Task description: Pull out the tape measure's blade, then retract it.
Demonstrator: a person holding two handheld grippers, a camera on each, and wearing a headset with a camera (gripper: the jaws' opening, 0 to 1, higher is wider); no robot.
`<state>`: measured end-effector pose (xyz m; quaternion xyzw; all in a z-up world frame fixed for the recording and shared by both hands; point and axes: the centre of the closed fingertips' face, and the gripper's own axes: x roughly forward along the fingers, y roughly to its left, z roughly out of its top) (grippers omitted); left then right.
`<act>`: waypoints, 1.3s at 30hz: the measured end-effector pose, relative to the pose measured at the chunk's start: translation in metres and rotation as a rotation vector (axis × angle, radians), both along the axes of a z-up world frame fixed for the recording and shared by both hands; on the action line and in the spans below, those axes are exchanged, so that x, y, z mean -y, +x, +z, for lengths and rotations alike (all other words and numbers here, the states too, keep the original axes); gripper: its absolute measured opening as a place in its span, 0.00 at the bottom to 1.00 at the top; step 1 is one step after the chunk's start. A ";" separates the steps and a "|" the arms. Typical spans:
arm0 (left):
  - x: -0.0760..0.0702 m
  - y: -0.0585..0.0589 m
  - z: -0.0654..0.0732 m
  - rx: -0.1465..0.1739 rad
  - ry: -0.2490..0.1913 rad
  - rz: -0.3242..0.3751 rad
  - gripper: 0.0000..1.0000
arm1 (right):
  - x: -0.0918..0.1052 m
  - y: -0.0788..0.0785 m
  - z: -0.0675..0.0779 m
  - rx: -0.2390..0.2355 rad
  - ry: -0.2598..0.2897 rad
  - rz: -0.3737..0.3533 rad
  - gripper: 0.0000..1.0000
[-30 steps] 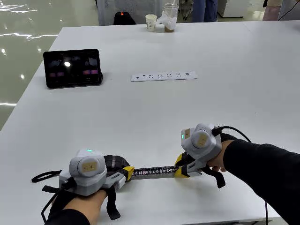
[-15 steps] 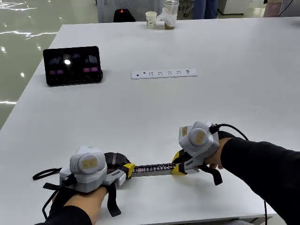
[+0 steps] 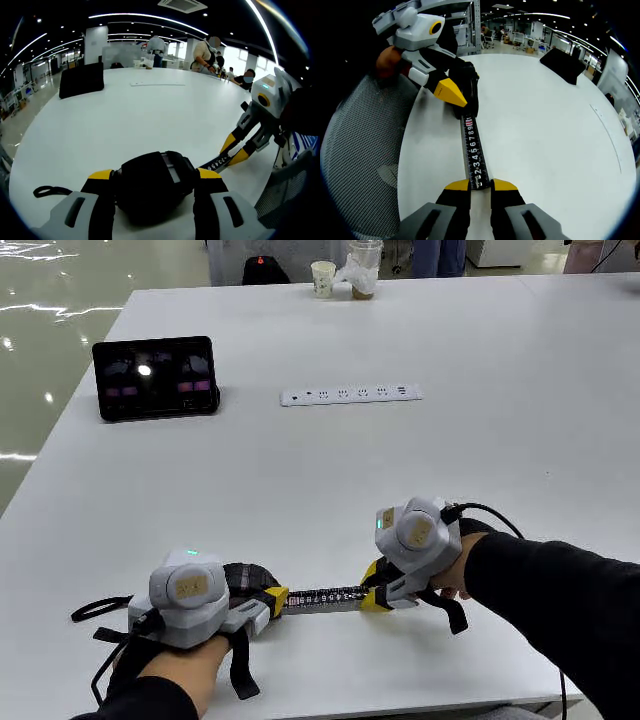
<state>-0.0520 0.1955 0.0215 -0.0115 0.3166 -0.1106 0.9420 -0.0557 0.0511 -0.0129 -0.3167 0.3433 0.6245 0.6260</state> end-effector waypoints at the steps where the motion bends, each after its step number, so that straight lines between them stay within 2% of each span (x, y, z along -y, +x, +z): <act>1: 0.000 0.000 0.000 0.000 0.000 0.000 0.58 | 0.000 0.000 0.000 0.000 0.001 0.000 0.12; 39: -0.001 0.000 0.000 0.003 -0.004 0.000 0.58 | -0.024 0.000 -0.002 0.003 0.031 0.002 0.12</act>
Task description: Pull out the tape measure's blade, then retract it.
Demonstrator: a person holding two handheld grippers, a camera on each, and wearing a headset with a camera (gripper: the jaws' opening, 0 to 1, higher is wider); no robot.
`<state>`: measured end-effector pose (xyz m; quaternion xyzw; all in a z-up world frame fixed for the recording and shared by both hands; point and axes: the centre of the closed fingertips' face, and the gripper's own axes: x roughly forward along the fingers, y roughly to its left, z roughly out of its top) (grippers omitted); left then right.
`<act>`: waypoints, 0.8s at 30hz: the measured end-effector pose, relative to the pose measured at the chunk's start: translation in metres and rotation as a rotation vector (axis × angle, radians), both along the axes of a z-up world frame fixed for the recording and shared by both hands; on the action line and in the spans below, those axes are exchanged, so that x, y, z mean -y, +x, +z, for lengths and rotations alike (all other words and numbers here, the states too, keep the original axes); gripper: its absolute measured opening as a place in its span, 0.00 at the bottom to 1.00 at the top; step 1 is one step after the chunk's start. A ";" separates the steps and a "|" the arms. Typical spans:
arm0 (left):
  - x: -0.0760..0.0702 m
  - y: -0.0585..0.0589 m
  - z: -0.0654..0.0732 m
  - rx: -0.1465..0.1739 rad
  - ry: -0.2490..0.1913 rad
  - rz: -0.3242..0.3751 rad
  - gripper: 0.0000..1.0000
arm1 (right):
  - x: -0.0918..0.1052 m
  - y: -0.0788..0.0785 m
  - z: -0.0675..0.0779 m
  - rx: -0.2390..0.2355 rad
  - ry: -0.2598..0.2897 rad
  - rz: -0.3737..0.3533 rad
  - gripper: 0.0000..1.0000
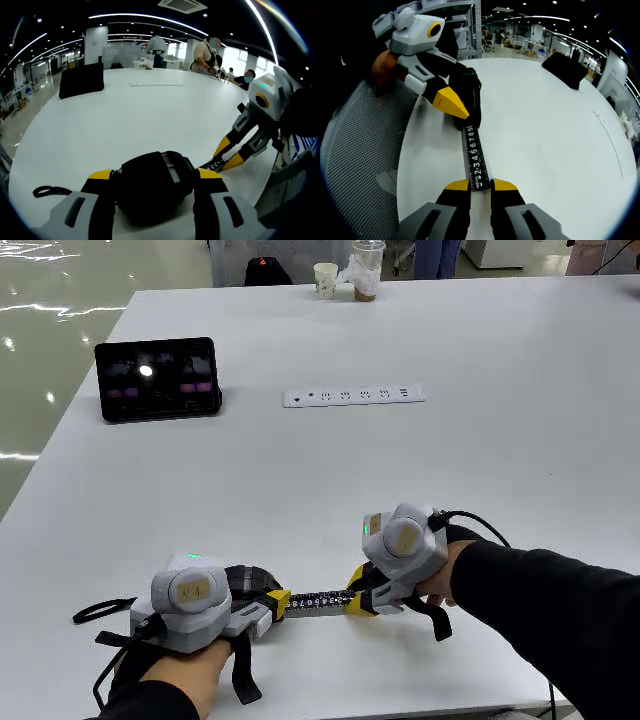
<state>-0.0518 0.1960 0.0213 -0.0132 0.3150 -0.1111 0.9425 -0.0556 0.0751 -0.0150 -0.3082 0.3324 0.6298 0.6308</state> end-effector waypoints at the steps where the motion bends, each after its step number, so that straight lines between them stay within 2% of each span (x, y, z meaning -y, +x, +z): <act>1: 0.000 0.000 0.000 0.000 0.000 0.000 0.58 | 0.000 0.000 0.000 0.001 0.000 0.001 0.12; 24: 0.000 0.000 -0.001 0.000 -0.005 -0.002 0.58 | -0.013 -0.005 0.002 0.006 0.023 -0.005 0.12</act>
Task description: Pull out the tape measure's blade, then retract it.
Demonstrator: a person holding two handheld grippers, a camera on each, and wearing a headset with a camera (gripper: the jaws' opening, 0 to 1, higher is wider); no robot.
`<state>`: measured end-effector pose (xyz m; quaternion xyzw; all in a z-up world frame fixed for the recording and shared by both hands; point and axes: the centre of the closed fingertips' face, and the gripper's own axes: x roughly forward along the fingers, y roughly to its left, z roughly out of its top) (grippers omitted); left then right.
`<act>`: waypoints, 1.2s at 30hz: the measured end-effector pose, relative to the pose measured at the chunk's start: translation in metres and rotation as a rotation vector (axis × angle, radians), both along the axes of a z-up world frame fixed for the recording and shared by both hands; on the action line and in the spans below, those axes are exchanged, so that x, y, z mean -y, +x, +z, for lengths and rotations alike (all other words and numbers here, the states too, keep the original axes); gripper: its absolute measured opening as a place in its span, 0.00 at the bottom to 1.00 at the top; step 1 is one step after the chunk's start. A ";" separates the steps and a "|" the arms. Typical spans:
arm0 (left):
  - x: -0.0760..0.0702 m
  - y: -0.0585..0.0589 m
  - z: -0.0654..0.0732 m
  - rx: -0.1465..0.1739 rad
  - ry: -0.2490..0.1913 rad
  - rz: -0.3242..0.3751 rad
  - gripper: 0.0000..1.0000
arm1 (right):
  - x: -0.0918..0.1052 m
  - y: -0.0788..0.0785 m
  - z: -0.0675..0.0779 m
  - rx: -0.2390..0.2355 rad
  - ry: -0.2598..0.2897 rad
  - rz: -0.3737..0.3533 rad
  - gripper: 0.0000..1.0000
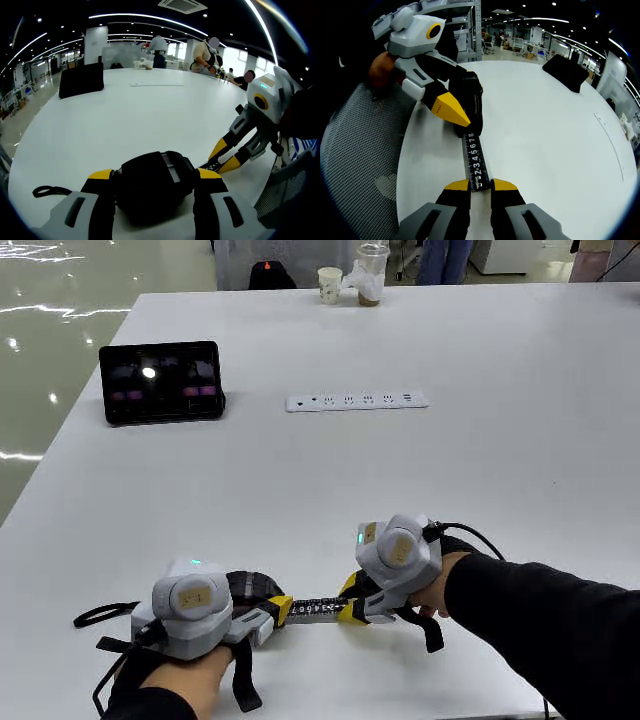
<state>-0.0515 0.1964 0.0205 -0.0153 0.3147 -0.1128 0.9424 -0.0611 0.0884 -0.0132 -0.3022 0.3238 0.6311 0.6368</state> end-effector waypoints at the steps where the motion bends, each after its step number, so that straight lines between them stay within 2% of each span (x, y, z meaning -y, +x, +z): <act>1: 0.000 0.000 0.000 0.000 -0.001 0.000 0.58 | 0.000 0.000 0.000 0.000 0.002 -0.001 0.12; 36: -0.002 -0.001 0.002 -0.003 -0.036 0.014 0.58 | -0.020 -0.002 0.000 -0.011 0.042 -0.005 0.12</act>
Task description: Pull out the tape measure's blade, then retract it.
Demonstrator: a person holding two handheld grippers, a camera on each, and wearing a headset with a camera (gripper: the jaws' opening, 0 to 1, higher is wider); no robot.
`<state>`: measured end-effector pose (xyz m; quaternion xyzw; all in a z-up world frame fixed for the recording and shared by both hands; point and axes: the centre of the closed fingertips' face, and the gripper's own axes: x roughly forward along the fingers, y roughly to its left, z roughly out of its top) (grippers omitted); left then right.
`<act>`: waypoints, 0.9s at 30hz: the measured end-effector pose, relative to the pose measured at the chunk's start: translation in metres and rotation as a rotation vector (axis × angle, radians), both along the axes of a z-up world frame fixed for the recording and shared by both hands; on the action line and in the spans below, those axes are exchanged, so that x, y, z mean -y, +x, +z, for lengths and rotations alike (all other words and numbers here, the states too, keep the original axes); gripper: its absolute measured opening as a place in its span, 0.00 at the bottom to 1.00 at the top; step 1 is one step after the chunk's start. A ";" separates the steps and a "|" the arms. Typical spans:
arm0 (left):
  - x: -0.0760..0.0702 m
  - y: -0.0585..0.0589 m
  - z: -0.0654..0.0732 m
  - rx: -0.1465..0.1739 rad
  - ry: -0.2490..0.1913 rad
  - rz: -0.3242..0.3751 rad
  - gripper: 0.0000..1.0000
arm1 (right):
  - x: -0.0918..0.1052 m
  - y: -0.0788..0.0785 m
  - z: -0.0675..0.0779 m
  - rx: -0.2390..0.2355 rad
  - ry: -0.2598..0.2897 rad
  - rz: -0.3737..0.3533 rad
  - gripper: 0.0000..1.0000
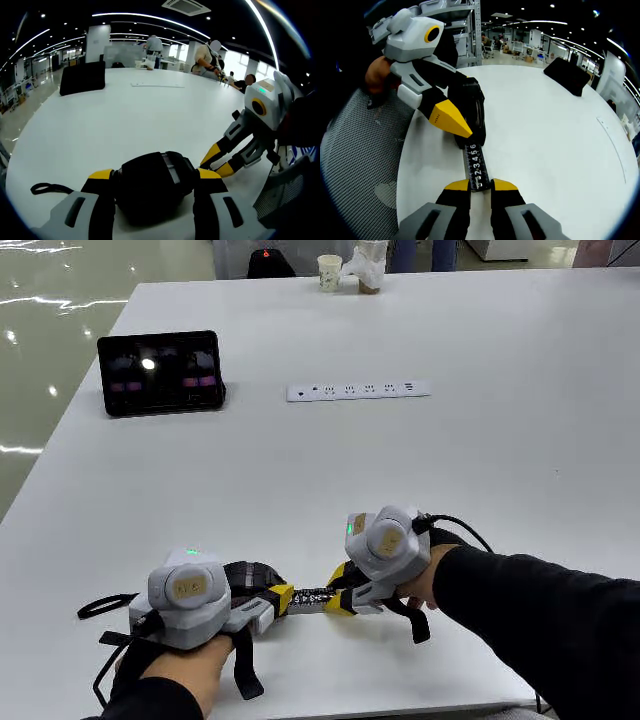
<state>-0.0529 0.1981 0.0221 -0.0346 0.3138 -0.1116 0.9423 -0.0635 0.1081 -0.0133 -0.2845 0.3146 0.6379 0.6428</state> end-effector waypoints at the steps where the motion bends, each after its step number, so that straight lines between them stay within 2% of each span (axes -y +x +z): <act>1: 0.000 0.000 0.000 0.000 -0.001 0.000 0.58 | 0.000 0.000 0.000 -0.001 0.000 0.000 0.12; 27: -0.001 0.001 0.001 -0.001 -0.009 0.004 0.57 | -0.016 -0.001 -0.001 0.011 0.003 0.015 0.12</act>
